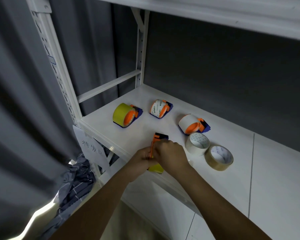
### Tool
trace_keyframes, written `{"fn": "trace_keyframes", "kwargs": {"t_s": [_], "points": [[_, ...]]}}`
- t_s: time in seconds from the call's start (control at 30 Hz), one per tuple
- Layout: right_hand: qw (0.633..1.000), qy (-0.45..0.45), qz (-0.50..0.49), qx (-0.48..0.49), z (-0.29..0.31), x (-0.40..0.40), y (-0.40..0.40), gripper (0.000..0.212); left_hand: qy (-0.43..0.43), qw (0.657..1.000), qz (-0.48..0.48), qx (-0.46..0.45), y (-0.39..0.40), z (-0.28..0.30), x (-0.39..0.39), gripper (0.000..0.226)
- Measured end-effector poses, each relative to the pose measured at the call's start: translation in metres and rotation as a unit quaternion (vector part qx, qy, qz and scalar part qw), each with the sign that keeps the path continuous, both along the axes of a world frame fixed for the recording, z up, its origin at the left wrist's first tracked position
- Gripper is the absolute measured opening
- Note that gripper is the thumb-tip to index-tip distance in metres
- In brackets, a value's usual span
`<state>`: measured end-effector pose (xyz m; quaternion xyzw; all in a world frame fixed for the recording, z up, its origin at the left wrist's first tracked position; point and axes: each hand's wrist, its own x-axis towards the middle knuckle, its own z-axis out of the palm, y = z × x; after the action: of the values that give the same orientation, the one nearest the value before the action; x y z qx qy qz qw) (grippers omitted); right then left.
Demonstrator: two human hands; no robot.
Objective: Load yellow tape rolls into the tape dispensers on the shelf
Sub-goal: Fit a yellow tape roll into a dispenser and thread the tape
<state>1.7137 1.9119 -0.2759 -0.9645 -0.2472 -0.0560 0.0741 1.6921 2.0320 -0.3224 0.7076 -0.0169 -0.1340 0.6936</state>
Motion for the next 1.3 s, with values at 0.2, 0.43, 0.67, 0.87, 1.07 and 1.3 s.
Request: {"fn": "trace_keyframes", "kwargs": {"t_s": [0.2,0.43,0.67,0.87,1.07,1.3], "points": [[0.996,0.051,0.008,0.076,0.004,0.012,-0.018,0.021,-0.009,1.000,-0.011,-0.003,0.000,0.000,-0.001,0.038],[0.952,0.138,0.001,0.272,0.002,0.008,-0.031,0.014,-0.003,1.000,-0.012,0.009,0.002,-0.003,0.002,0.035],[0.980,0.070,-0.033,0.183,-0.006,-0.002,-0.021,0.020,-0.014,1.000,-0.017,-0.004,0.001,-0.002,0.001,0.037],[0.988,0.092,-0.025,0.125,0.006,0.018,-0.025,0.018,-0.005,1.000,-0.017,0.011,0.002,-0.003,0.001,0.041],[0.938,0.134,-0.018,0.320,-0.001,0.019,-0.029,0.019,0.006,1.000,-0.021,0.021,0.003,-0.004,0.003,0.041],[0.931,0.065,-0.052,0.354,-0.018,-0.003,-0.038,0.021,0.001,0.999,-0.033,0.002,0.005,-0.001,0.002,0.035]]}}
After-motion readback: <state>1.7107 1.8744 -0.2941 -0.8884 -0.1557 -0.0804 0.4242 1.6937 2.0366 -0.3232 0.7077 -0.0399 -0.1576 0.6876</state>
